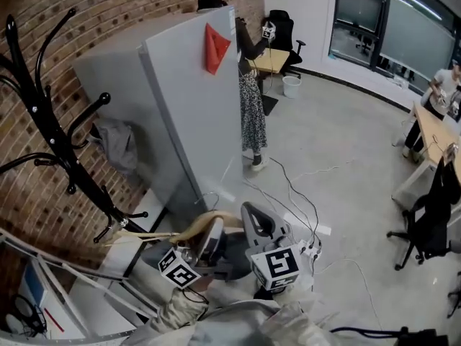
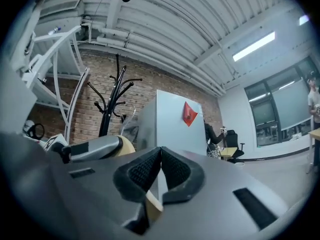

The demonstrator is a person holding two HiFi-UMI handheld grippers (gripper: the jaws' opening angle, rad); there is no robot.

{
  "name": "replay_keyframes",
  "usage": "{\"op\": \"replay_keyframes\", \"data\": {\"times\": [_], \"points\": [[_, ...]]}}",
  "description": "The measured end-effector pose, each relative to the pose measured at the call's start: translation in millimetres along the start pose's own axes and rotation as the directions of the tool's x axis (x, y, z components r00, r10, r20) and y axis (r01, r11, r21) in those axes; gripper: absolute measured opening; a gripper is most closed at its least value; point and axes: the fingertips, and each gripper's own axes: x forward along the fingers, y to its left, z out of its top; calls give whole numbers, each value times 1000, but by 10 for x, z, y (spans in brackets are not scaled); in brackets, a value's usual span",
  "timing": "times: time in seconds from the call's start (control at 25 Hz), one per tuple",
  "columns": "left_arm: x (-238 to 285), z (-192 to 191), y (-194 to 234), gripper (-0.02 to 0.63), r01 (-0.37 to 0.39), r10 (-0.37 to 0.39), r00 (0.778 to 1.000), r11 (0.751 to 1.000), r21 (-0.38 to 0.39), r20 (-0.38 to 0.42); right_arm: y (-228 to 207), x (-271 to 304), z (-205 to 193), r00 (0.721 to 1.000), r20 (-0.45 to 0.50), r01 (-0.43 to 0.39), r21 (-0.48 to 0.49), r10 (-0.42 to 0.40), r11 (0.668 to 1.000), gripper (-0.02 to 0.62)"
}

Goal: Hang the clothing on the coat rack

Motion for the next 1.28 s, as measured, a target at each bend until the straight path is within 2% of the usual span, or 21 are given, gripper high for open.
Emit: {"op": "replay_keyframes", "data": {"times": [0.24,0.4,0.68,0.84,1.0,1.28], "points": [[58,151,196,110,-108,100,992,989,102,78,67,431,-13,983,-6,-181,21,181,983,25],[-39,314,272,110,-211,183,969,963,169,165,236,662,-1,945,9,-327,37,327,944,25],[-334,583,334,110,-369,290,906,898,241,307,640,913,-16,850,24,-526,44,526,849,25],[-521,701,296,110,-449,336,863,852,269,378,904,965,-21,785,29,-619,45,619,784,25],[-690,750,253,110,-522,375,818,801,292,435,1126,963,-73,718,28,-696,55,695,716,25],[-945,819,158,110,-617,423,751,724,309,508,1444,935,-104,620,32,-784,66,784,617,25]]}}
